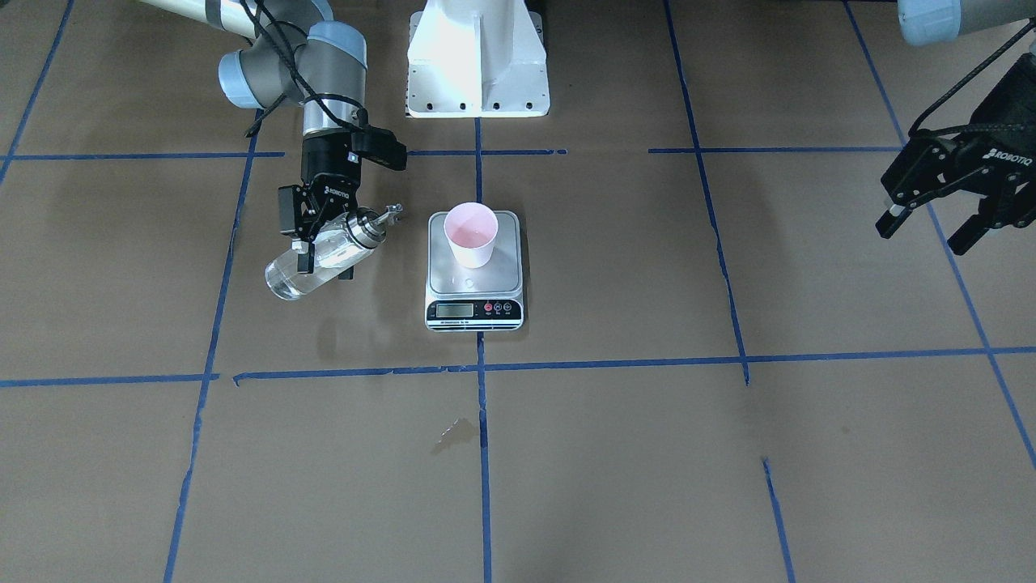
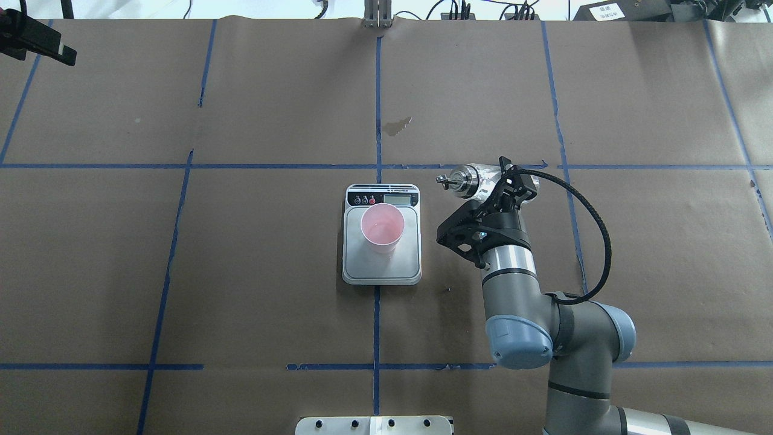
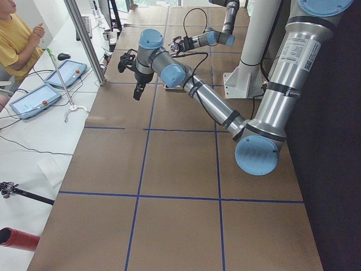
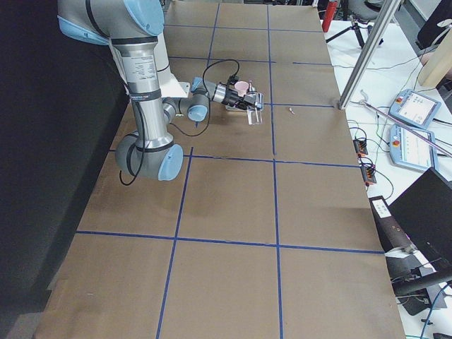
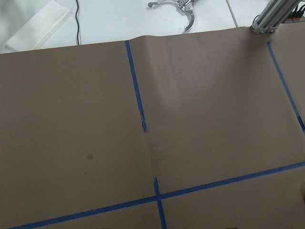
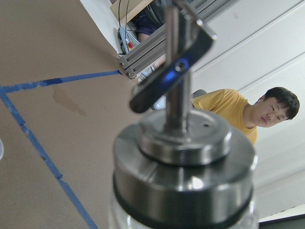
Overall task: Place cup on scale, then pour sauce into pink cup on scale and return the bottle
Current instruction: 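Lift the bottle with the right gripper and carry it toward the cup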
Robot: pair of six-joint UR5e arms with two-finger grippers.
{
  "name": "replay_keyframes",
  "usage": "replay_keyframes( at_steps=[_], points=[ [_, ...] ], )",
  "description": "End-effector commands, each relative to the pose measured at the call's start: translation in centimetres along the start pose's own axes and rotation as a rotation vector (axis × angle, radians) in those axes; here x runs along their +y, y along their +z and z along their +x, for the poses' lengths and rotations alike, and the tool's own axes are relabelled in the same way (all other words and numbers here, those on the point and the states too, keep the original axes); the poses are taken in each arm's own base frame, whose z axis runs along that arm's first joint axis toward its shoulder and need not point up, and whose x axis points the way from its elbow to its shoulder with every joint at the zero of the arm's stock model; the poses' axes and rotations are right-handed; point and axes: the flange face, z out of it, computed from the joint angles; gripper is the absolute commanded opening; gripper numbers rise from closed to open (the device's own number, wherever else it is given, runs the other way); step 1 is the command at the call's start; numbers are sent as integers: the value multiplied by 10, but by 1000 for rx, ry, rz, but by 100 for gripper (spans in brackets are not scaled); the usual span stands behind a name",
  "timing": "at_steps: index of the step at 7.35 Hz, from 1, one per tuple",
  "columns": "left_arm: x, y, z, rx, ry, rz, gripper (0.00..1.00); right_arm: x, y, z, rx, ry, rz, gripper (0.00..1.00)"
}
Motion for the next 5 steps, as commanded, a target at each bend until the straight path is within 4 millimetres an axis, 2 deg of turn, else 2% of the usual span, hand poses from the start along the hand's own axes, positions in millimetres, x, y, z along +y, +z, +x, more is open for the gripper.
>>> replay_keyframes(
  at_steps=[1,3,4,5],
  points=[
    [0,0,-1,0,-1,-1,85,-1,-1,-1,30,-137,5,0],
    [1,1,-1,-1,-4,-5,85,-10,-6,-5,27,-198,15,0],
    [1,1,-2,-2,-5,-6,85,-36,-10,-9,42,-211,16,0],
    [1,2,-2,-3,-7,-8,85,-49,-11,-11,49,-237,5,0]
  ],
)
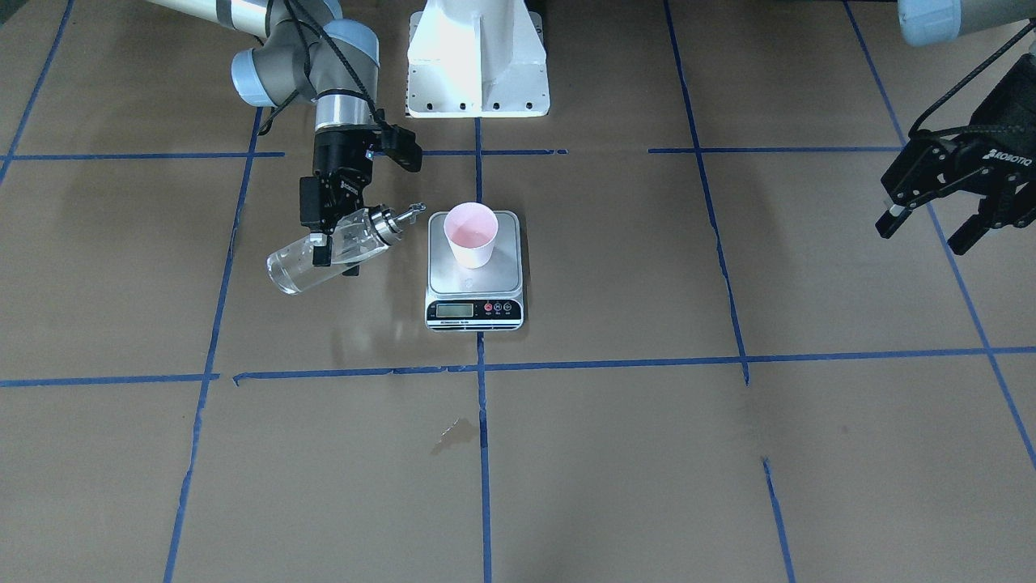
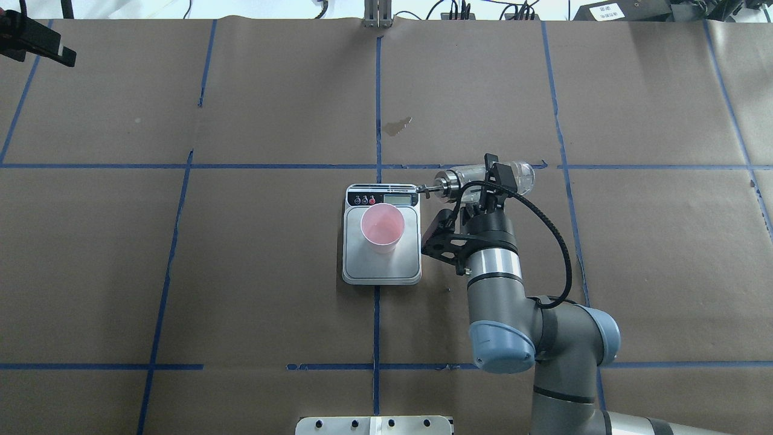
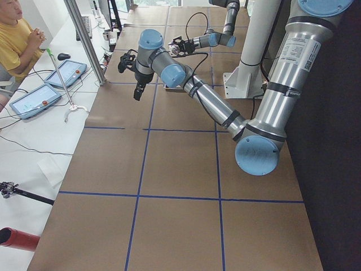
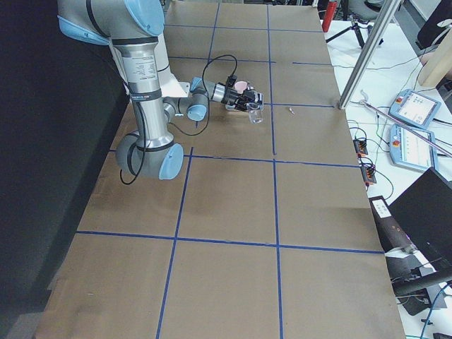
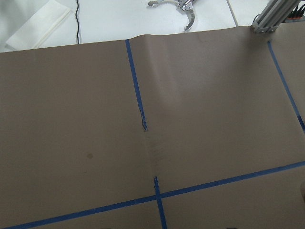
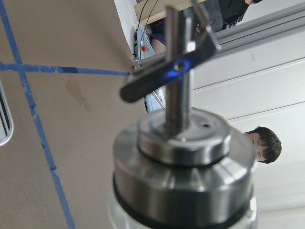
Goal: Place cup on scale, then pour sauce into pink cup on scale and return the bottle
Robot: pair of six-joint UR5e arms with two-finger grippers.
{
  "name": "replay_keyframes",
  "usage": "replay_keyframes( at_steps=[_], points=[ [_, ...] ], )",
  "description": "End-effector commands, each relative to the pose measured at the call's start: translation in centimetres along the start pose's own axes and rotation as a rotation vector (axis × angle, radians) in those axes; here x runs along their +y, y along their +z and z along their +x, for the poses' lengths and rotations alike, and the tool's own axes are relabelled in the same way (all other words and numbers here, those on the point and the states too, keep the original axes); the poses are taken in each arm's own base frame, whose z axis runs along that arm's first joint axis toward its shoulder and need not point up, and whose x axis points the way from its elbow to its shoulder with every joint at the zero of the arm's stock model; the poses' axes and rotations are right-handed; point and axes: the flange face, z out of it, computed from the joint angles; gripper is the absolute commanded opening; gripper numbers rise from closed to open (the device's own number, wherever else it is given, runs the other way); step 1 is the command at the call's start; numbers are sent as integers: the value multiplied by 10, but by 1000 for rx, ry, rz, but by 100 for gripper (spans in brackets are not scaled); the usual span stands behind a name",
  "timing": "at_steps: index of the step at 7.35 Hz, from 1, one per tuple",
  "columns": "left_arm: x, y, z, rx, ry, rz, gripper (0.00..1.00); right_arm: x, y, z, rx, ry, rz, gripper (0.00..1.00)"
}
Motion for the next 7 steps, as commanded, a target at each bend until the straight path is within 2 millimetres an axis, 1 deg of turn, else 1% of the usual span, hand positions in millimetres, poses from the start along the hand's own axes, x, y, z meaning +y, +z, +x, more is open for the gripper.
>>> replay_keyframes(
  at_steps=[1,2,4,7],
  points=[
    [0,1,-1,-2,-3,-3,85,-19,-5,-4,9,-40,-8,0],
    [0,1,-1,-3,-4,-4,85,-19,-8,-13,42,-62,-6,0],
    [1,1,0,4,-4,-8,86,-40,-10,-15,45,-114,-25,0],
    [1,1,0,4,-4,-8,86,-40,-12,-15,80,-179,-26,0]
  ],
)
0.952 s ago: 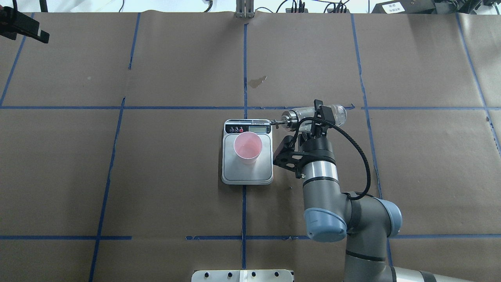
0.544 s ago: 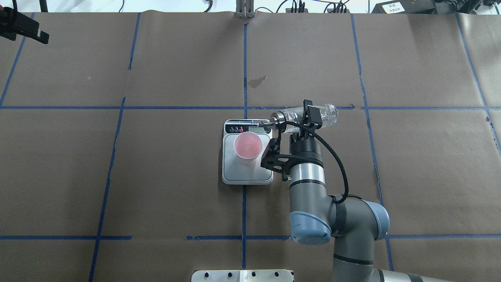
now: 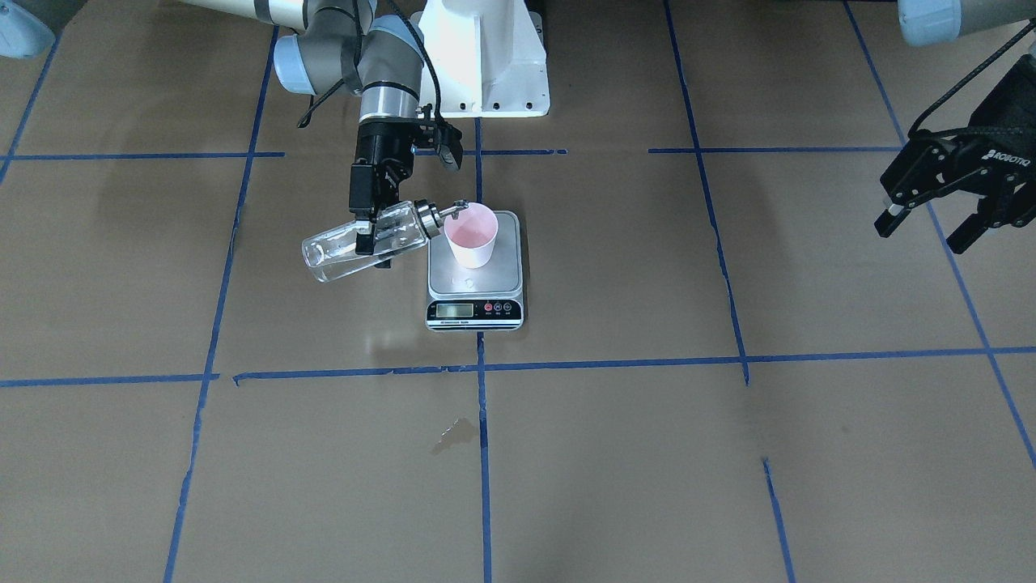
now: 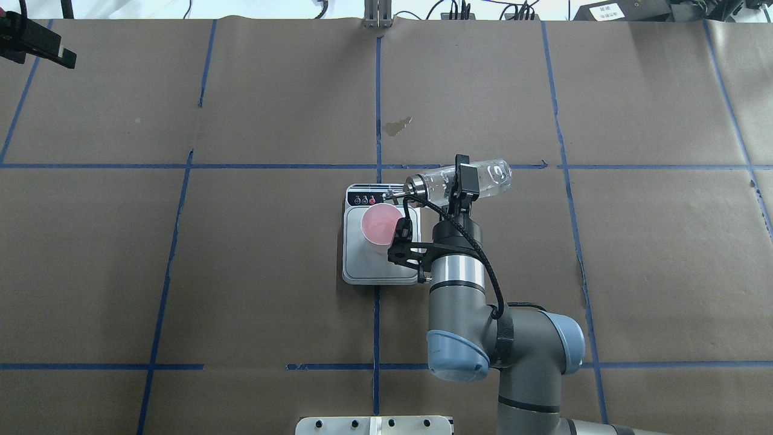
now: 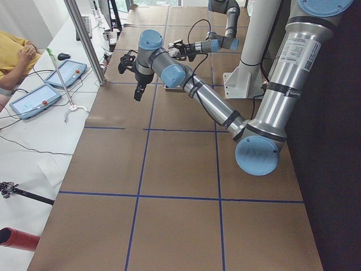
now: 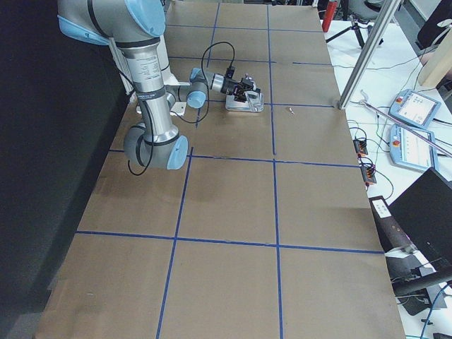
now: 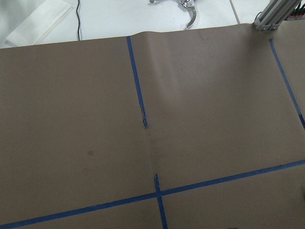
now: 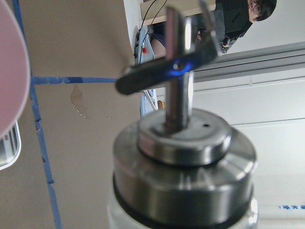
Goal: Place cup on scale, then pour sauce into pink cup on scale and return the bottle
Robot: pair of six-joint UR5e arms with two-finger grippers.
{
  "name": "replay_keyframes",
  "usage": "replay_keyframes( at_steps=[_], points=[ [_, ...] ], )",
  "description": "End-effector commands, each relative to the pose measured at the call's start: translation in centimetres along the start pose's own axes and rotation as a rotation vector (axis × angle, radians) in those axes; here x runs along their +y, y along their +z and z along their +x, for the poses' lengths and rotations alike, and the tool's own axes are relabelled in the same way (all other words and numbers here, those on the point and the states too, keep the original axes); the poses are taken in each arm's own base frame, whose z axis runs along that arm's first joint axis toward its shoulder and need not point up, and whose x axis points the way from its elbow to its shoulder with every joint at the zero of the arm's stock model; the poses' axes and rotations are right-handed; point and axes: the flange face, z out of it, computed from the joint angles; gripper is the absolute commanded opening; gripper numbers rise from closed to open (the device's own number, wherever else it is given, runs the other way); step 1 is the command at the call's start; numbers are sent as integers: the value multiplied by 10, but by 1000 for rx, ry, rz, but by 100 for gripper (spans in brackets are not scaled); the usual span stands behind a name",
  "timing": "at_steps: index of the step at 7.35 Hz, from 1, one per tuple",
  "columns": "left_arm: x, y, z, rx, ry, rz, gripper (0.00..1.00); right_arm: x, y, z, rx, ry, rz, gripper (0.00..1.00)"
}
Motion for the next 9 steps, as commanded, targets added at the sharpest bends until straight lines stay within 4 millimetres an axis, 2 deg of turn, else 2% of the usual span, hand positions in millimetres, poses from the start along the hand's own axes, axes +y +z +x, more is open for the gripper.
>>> replay_keyframes(
  at_steps=[1,6,9],
  points=[
    [0,0,0,0,0,0,87,-1,-3,-1,23,-71,-1,0],
    [1,-2,2,4,4,3,87,3,-2,1,54,-353,-13,0],
    [0,-3,3,10,3,0,87,6,-2,0,73,-369,-17,0]
  ],
)
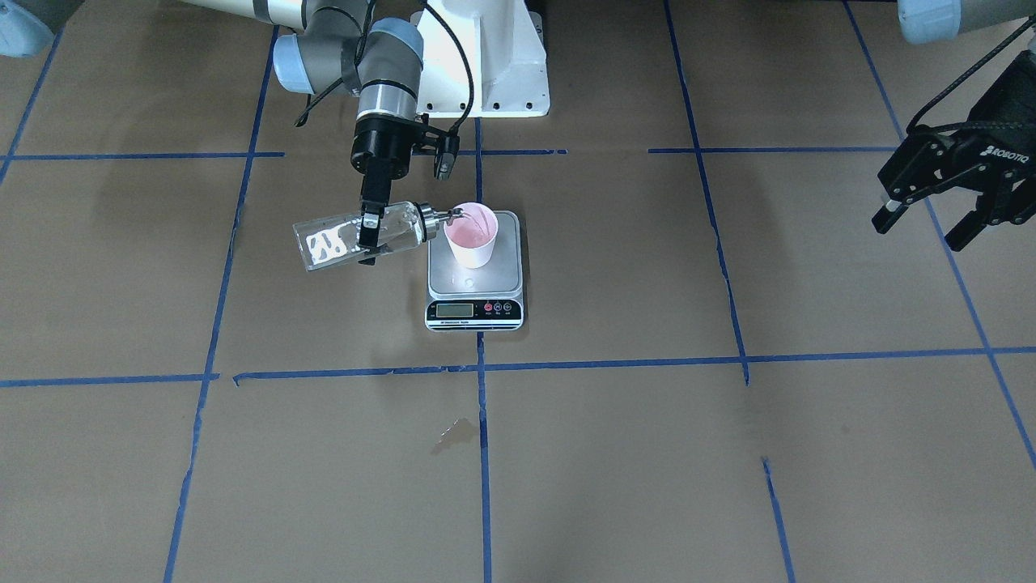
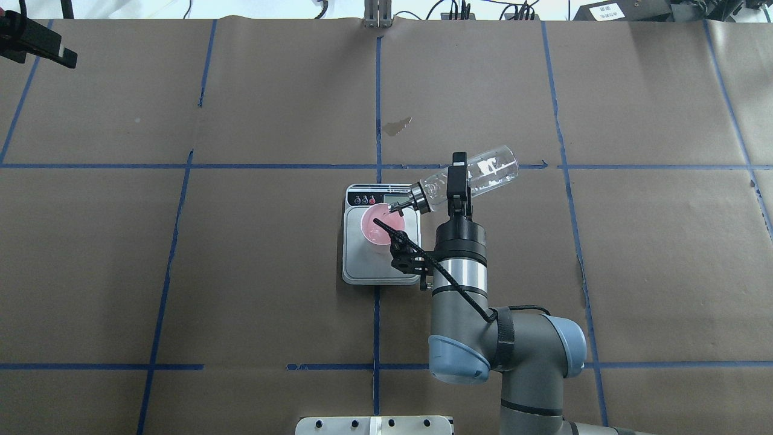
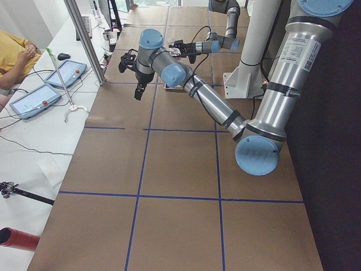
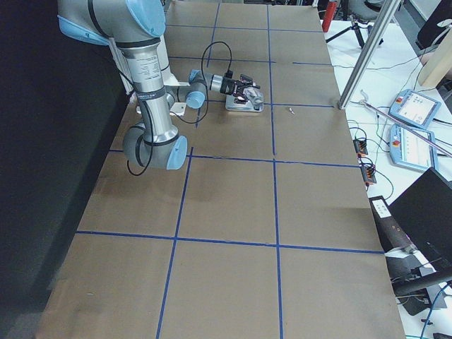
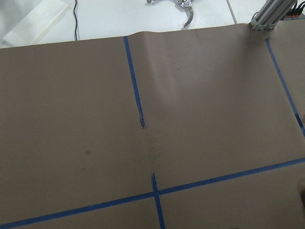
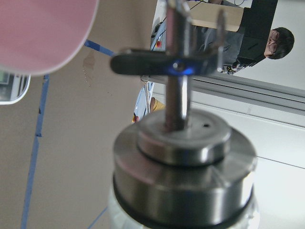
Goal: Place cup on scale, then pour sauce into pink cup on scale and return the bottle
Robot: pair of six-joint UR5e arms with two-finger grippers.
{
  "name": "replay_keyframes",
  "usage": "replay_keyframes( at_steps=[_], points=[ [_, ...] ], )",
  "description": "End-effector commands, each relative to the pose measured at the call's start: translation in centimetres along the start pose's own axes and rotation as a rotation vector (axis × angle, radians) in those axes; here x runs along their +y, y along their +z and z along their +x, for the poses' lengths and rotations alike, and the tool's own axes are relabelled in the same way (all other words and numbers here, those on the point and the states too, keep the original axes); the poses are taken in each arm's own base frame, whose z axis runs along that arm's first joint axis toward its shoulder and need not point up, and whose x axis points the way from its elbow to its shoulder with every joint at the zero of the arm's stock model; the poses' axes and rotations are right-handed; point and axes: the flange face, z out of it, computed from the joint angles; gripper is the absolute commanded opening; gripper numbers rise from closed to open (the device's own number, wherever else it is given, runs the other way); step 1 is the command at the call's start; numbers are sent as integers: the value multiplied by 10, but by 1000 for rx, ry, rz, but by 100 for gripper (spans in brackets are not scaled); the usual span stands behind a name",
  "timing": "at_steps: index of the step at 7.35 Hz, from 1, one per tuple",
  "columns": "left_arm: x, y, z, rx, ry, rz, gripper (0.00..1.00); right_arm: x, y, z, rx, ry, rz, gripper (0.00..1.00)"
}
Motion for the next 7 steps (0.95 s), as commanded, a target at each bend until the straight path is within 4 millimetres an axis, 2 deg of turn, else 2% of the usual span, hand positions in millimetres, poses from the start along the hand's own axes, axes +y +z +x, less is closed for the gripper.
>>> replay_keyframes(
  at_steps=[1,7],
  points=[
    [0,0,0,1,0,0,87,1,0,0,7,-6,-2,0],
    [0,-3,2,3,4,5,87,2,-2,2,8,27,3,0]
  ],
)
